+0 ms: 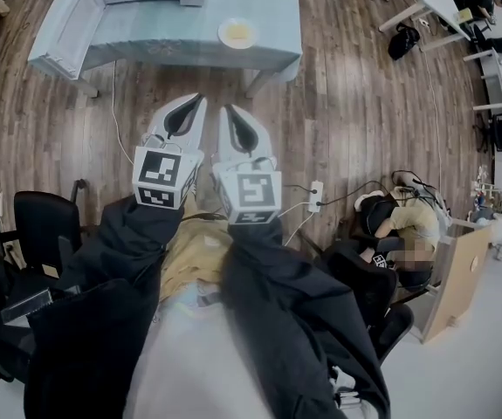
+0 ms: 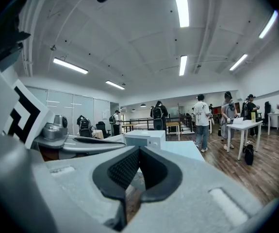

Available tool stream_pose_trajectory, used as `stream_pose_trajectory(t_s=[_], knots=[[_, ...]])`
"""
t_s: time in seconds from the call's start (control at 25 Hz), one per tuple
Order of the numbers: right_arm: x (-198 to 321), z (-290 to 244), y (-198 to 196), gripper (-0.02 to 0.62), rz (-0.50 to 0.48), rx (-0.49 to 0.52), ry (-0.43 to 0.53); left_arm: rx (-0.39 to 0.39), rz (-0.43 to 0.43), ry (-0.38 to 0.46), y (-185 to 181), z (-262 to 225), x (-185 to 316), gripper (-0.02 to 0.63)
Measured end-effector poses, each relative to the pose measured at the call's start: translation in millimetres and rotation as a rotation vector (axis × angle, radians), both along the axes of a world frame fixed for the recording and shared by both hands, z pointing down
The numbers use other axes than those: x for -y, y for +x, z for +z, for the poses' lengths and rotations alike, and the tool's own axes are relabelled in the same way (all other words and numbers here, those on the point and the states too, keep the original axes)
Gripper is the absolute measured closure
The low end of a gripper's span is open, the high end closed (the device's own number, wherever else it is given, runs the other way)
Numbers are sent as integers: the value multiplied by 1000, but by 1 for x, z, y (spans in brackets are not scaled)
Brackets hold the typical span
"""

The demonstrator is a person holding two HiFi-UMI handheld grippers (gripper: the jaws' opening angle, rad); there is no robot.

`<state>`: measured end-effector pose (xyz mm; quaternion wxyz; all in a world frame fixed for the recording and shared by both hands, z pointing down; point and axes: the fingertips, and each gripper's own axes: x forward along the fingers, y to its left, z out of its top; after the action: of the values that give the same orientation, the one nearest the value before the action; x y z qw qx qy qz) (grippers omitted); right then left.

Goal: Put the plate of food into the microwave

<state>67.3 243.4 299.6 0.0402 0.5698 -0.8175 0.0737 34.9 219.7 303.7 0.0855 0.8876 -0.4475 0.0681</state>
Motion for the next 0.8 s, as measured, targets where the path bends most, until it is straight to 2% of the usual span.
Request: stream_pose_trajectory(t_s=[0.4, 0.8], knots=[[70, 14, -23, 595, 53, -7, -38, -8, 54, -34, -23, 15, 70, 606], [95, 31, -30, 595, 95, -36, -93, -30, 92, -82, -29, 30, 100, 606]])
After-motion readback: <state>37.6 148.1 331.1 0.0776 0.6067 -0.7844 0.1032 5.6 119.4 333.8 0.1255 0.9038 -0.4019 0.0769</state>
